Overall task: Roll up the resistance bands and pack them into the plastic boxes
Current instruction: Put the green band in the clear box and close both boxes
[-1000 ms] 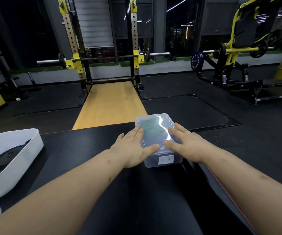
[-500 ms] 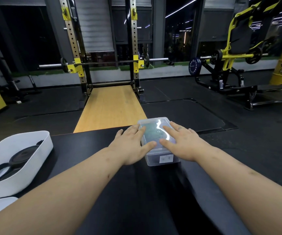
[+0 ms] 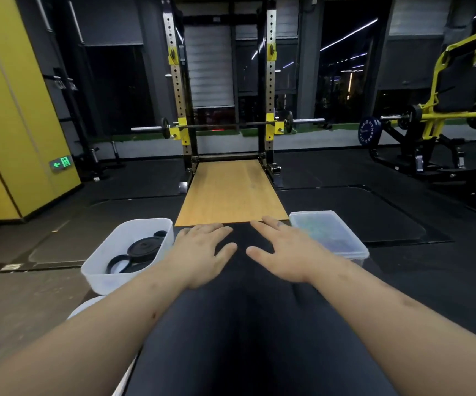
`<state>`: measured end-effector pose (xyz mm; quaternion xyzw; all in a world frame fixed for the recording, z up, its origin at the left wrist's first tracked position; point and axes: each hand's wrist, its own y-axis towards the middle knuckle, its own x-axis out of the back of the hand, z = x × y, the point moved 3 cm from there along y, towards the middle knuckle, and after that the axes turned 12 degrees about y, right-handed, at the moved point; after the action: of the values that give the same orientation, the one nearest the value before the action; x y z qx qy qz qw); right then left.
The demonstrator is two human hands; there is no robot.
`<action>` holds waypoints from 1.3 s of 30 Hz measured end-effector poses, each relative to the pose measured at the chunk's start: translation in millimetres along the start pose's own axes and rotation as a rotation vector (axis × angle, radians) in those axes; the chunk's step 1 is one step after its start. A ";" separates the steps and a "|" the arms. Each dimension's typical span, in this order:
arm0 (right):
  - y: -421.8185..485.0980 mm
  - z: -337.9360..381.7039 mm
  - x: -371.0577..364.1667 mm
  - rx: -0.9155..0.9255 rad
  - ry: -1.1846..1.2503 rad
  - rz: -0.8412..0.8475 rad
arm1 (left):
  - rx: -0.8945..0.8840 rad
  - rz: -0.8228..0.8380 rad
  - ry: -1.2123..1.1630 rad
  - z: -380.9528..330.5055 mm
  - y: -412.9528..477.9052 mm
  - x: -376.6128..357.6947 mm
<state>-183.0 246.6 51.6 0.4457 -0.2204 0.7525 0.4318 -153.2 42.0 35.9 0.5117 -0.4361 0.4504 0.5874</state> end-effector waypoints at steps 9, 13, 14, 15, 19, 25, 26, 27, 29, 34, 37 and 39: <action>9.4 113.2 -55.9 0.095 0.023 0.115 | 0.132 -0.027 0.011 98.1 -85.0 14.7; 26.0 141.5 -89.7 0.105 0.049 0.154 | 0.197 -0.035 0.012 136.4 -108.1 11.7; 29.8 146.5 -97.5 0.108 0.050 0.162 | 0.213 -0.026 0.015 143.9 -111.7 8.9; 34.2 151.5 -105.9 0.110 0.051 0.170 | 0.226 -0.015 0.018 151.7 -115.3 4.7; 54.8 164.9 -137.4 0.084 0.053 0.208 | 0.290 0.057 0.018 183.4 -120.7 -16.8; 84.5 169.6 -176.4 0.044 0.054 0.243 | 0.440 0.219 0.016 227.4 -119.1 -55.2; 89.1 168.7 -183.5 0.053 0.039 0.242 | 0.460 0.237 0.013 234.5 -118.1 -62.3; 93.4 167.5 -189.8 0.068 0.020 0.238 | 0.473 0.250 0.014 240.3 -116.9 -68.7; 102.0 164.0 -201.7 0.091 -0.010 0.235 | 0.477 0.266 0.016 248.7 -113.0 -79.5; 117.3 154.2 -217.5 0.122 -0.068 0.228 | 0.450 0.262 -0.017 250.1 -102.0 -90.5; 121.0 143.8 -215.7 0.112 -0.074 0.220 | 0.423 0.249 -0.048 244.8 -96.7 -89.8; 121.7 135.5 -211.3 0.094 -0.065 0.222 | 0.410 0.255 -0.069 238.4 -93.6 -88.8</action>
<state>-172.3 -10.8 -55.4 0.4624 -0.2467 0.7903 0.3173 -93.2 -208.9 -47.2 0.5760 -0.4164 0.5823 0.3947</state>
